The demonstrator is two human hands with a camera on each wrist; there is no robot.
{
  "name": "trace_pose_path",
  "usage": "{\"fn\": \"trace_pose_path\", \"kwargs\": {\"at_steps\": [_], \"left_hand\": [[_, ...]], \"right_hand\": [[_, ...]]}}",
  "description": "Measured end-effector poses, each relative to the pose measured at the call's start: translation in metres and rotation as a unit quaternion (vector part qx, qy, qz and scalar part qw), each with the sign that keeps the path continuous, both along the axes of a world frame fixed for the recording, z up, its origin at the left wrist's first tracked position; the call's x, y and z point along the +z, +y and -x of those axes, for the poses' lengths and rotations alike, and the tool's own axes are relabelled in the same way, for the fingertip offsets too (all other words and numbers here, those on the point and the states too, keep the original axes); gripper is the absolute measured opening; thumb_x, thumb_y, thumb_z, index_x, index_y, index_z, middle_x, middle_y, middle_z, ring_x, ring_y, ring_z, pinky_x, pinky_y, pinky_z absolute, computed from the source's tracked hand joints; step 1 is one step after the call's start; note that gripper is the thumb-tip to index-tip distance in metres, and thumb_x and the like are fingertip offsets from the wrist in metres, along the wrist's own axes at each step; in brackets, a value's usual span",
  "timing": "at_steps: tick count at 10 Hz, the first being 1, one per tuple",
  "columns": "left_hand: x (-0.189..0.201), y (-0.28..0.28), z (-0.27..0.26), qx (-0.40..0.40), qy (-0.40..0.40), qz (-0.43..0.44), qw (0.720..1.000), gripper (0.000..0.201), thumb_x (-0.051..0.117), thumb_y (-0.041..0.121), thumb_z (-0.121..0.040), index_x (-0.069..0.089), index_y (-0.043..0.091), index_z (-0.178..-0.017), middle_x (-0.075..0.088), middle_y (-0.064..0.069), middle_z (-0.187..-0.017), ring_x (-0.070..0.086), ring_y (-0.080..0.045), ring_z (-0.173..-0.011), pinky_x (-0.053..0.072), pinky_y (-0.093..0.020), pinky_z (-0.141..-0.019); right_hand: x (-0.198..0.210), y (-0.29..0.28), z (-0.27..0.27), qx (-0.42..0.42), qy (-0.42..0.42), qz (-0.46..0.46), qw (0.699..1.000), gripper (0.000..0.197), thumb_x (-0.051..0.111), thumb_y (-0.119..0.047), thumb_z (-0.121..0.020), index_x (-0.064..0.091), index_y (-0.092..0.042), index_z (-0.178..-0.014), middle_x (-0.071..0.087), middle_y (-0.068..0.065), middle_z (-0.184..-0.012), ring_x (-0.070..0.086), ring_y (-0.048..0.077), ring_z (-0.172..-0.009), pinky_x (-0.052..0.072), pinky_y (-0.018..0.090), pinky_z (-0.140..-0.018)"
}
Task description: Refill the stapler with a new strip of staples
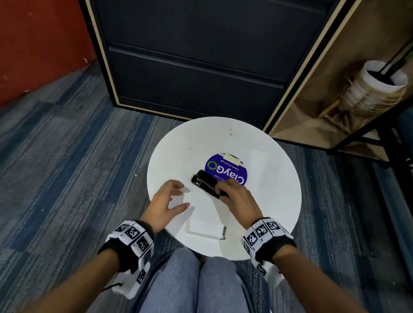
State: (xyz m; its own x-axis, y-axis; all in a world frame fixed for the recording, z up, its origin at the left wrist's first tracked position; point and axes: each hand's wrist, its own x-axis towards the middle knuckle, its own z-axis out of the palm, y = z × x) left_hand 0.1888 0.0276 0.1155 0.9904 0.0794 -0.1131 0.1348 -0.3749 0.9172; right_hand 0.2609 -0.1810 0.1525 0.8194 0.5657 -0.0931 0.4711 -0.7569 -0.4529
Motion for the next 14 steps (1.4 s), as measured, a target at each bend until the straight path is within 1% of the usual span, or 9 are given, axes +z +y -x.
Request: {"fn": "trace_pose_path", "kwargs": {"at_steps": [1, 2, 4, 5, 6, 7, 9, 12, 14], "left_hand": [[0.005, 0.004, 0.008, -0.036, 0.018, 0.001, 0.999, 0.039, 0.075, 0.018, -0.076, 0.051, 0.02, -0.107, 0.06, 0.009, -0.109, 0.057, 0.001, -0.096, 0.04, -0.018, -0.084], [0.017, 0.008, 0.015, -0.141, 0.044, 0.001, 0.989, 0.048, 0.083, 0.03, -0.064, 0.054, 0.05, -0.096, 0.059, 0.012, -0.107, 0.055, -0.001, -0.099, 0.04, -0.005, -0.078], [0.015, 0.005, 0.005, -0.268, 0.057, -0.093, 0.957, 0.047, 0.083, 0.027, -0.064, 0.056, 0.059, -0.085, 0.057, 0.033, -0.091, 0.058, 0.007, -0.081, 0.041, -0.003, -0.07], [0.011, -0.003, 0.0, -0.251, 0.048, -0.09, 0.963, 0.042, 0.081, 0.023, -0.066, 0.059, 0.053, -0.085, 0.057, 0.026, -0.084, 0.06, 0.006, -0.075, 0.042, -0.003, -0.066], [0.01, -0.023, -0.012, -0.199, 0.022, -0.088, 0.976, 0.034, 0.077, 0.018, -0.071, 0.066, 0.03, -0.101, 0.056, 0.011, -0.089, 0.059, 0.002, -0.07, 0.042, -0.004, -0.063], [0.011, -0.035, -0.023, -0.178, 0.01, -0.099, 0.979, 0.038, 0.075, 0.015, -0.074, 0.066, 0.02, -0.11, 0.054, 0.005, -0.092, 0.057, 0.001, -0.071, 0.042, -0.004, -0.064], [0.007, -0.041, -0.04, -0.168, 0.041, -0.094, 0.98, 0.05, 0.078, 0.012, -0.071, 0.058, 0.013, -0.116, 0.05, 0.008, -0.093, 0.053, -0.002, -0.068, 0.042, -0.008, -0.061], [-0.006, -0.028, -0.036, -0.152, 0.061, -0.015, 0.986, 0.039, 0.079, 0.007, -0.068, 0.058, 0.024, -0.096, 0.052, 0.006, -0.086, 0.051, 0.003, -0.068, 0.04, -0.004, -0.059], [0.007, -0.028, -0.047, -0.182, 0.088, -0.031, 0.979, 0.032, 0.073, 0.003, -0.074, 0.057, 0.026, -0.091, 0.052, 0.008, -0.083, 0.054, 0.005, -0.064, 0.042, -0.004, -0.057]], "right_hand": [[-0.002, 0.011, -0.018, -0.057, -0.004, -0.022, 0.998, 0.015, 0.056, -0.005, -0.086, 0.058, -0.009, -0.1, 0.056, 0.016, -0.097, 0.058, 0.035, -0.085, 0.042, 0.033, -0.066], [-0.007, 0.033, -0.053, -0.116, 0.047, -0.065, 0.99, 0.032, 0.059, -0.004, -0.086, 0.061, -0.008, -0.118, 0.059, 0.021, -0.112, 0.058, 0.034, -0.102, 0.041, 0.029, -0.078], [-0.003, 0.032, -0.08, -0.112, 0.088, -0.107, 0.984, 0.054, 0.058, -0.011, -0.09, 0.04, -0.011, -0.141, 0.056, 0.02, -0.128, 0.05, 0.033, -0.12, 0.039, 0.039, -0.106], [0.004, 0.019, -0.068, -0.119, 0.083, -0.136, 0.98, 0.048, 0.06, -0.021, -0.09, 0.047, -0.012, -0.135, 0.056, 0.016, -0.122, 0.055, 0.028, -0.108, 0.044, 0.033, -0.095], [0.016, -0.009, -0.031, -0.031, 0.192, -0.169, 0.966, 0.048, 0.078, -0.021, -0.073, 0.056, -0.015, -0.116, 0.057, 0.005, -0.104, 0.052, 0.007, -0.081, 0.047, 0.014, -0.073], [0.008, -0.029, -0.011, 0.059, 0.192, -0.085, 0.976, 0.055, 0.082, -0.019, -0.066, 0.055, -0.017, -0.114, 0.057, -0.001, -0.11, 0.05, 0.004, -0.093, 0.042, 0.008, -0.082], [-0.018, -0.056, -0.021, 0.027, 0.067, -0.114, 0.991, 0.033, 0.072, -0.003, -0.072, 0.062, -0.014, -0.102, 0.058, -0.016, -0.099, 0.047, -0.006, -0.086, 0.04, 0.021, -0.073], [-0.019, -0.028, -0.107, -0.149, 0.024, -0.15, 0.977, 0.029, 0.066, 0.008, -0.07, 0.06, -0.007, -0.095, 0.067, 0.001, -0.099, 0.057, 0.017, -0.09, 0.048, 0.032, -0.079], [-0.01, -0.023, -0.122, -0.15, 0.014, -0.096, 0.984, 0.034, 0.067, 0.002, -0.072, 0.06, -0.013, -0.102, 0.068, 0.0, -0.111, 0.058, 0.02, -0.1, 0.043, 0.039, -0.09]]}}
